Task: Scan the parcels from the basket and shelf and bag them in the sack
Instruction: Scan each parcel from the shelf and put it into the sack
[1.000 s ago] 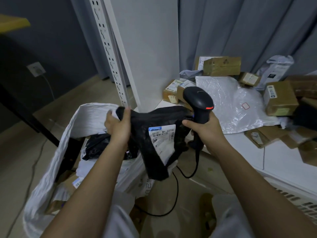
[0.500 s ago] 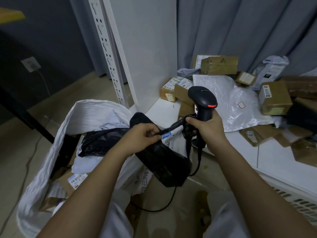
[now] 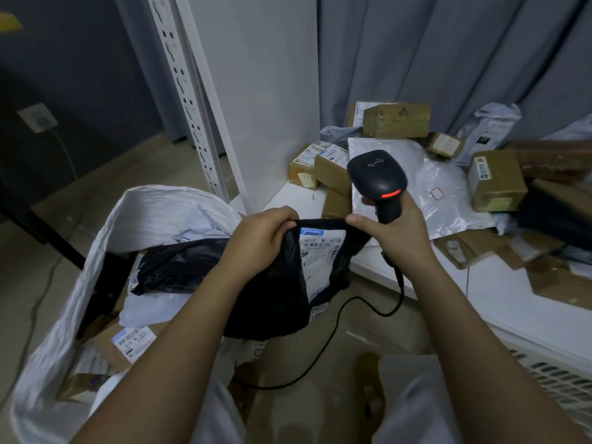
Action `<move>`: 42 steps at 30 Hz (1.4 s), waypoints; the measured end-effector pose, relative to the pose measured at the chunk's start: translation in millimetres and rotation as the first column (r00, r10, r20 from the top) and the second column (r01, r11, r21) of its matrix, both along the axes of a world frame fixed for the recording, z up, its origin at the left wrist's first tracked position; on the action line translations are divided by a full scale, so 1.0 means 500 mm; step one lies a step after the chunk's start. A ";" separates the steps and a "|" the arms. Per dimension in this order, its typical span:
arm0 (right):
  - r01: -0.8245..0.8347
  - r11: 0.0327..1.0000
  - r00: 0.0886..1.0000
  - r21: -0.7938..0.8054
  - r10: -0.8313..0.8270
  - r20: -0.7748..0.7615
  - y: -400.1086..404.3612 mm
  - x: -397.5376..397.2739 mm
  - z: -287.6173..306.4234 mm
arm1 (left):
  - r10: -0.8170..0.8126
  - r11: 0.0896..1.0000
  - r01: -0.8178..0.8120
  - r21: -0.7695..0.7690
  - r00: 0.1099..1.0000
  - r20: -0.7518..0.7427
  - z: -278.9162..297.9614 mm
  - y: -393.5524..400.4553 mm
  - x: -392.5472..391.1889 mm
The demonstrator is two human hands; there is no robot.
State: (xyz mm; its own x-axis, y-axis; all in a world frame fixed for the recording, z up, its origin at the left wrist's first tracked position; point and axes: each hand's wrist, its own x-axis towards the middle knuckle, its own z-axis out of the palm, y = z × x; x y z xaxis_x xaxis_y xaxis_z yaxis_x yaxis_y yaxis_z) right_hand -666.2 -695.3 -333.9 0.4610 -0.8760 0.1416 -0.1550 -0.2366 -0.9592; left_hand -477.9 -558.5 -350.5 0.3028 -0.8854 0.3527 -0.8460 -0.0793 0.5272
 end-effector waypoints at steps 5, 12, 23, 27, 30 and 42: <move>-0.198 0.979 0.955 0.046 0.203 -0.216 -0.014 -0.001 -0.017 | -0.054 0.995 0.063 0.080 0.992 -0.111 -0.006 0.002 -0.005; -0.216 0.976 0.939 0.009 0.210 -0.272 -0.016 0.002 -0.015 | 0.075 0.982 -0.047 0.183 0.986 -0.150 -0.025 0.011 0.022; 0.005 0.998 0.984 0.056 0.005 -0.176 0.002 0.026 -0.028 | 0.126 0.976 -0.087 0.200 0.974 -0.190 -0.033 0.013 0.030; -0.115 0.991 0.976 0.075 0.127 -0.179 0.015 0.027 -0.018 | 0.394 0.917 -0.364 0.161 0.889 -0.234 -0.042 0.009 0.054; -0.236 0.971 0.913 0.046 0.238 -0.331 0.035 0.026 -0.022 | 0.473 0.881 -0.452 0.141 0.831 -0.292 -0.049 0.008 0.074; -0.285 0.956 0.867 -0.072 0.225 -0.444 0.066 0.030 -0.009 | 0.454 0.874 -0.478 0.088 0.737 -0.501 -0.051 0.020 0.108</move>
State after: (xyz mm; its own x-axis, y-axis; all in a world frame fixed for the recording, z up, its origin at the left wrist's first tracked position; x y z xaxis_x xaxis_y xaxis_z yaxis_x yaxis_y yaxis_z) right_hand -651.0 -662.1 -338.4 0.7073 -0.7067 -0.0156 -0.4588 -0.4422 -0.7707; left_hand -423.9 -548.3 -375.8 0.8151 -0.5746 0.0743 -0.3340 -0.3611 0.8707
